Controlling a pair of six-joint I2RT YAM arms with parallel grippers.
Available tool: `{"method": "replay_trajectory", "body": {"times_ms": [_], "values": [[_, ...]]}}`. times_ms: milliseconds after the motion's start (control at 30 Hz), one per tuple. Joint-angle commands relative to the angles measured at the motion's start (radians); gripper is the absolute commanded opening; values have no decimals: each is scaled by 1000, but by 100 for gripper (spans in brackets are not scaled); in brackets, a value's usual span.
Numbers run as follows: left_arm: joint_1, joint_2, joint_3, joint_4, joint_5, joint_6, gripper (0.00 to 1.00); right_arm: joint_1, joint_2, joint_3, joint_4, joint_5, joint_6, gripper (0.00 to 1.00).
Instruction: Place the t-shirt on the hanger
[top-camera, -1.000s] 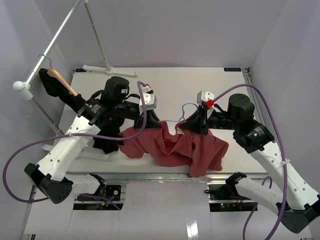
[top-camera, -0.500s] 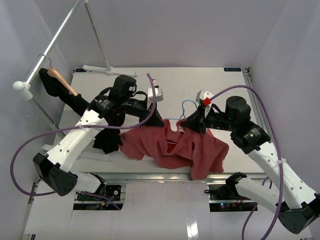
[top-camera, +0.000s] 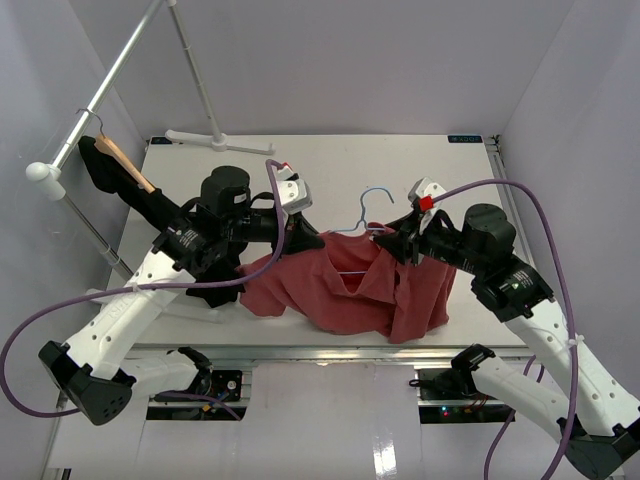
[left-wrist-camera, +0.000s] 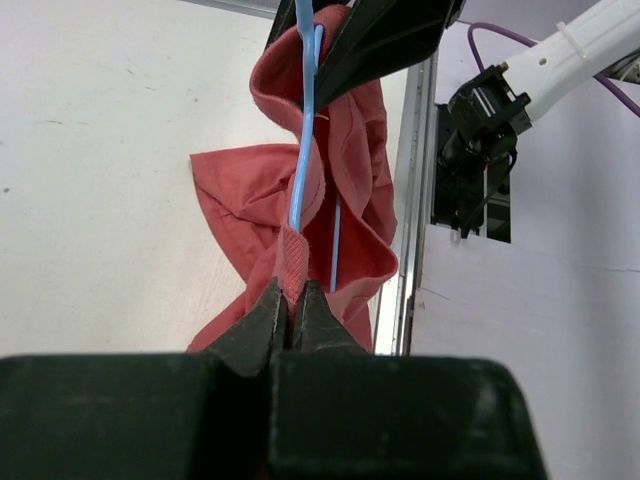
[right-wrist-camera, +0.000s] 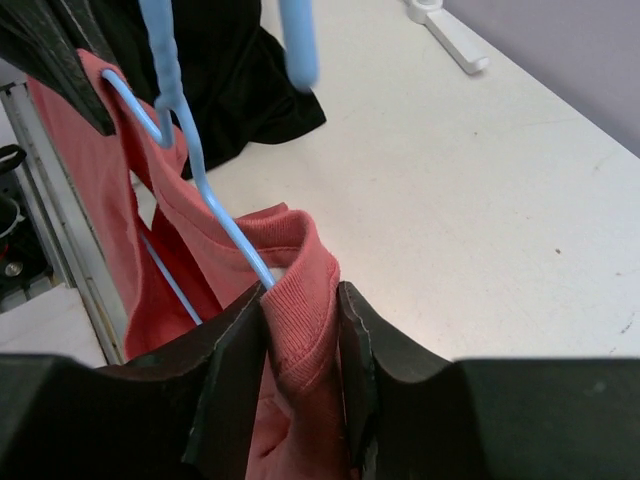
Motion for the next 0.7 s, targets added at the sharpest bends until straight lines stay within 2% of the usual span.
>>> {"method": "replay_trajectory", "body": {"times_ms": [0, 200, 333, 467, 667], "values": [[1, -34, -3, 66, -59, -24, 0, -3, -5, 49, -33, 103, 22, 42], [1, -50, -14, 65, -87, -13, 0, -4, -15, 91, -95, 204, 21, 52], [1, -59, -18, 61, -146, -13, 0, -4, -22, 143, -138, 320, 35, 62], [1, -62, -16, 61, -214, -21, 0, -4, -18, 173, -166, 352, 50, 69], [1, -65, 4, 66, -345, -59, 0, -3, -23, 103, -165, 334, 86, 62]]}}
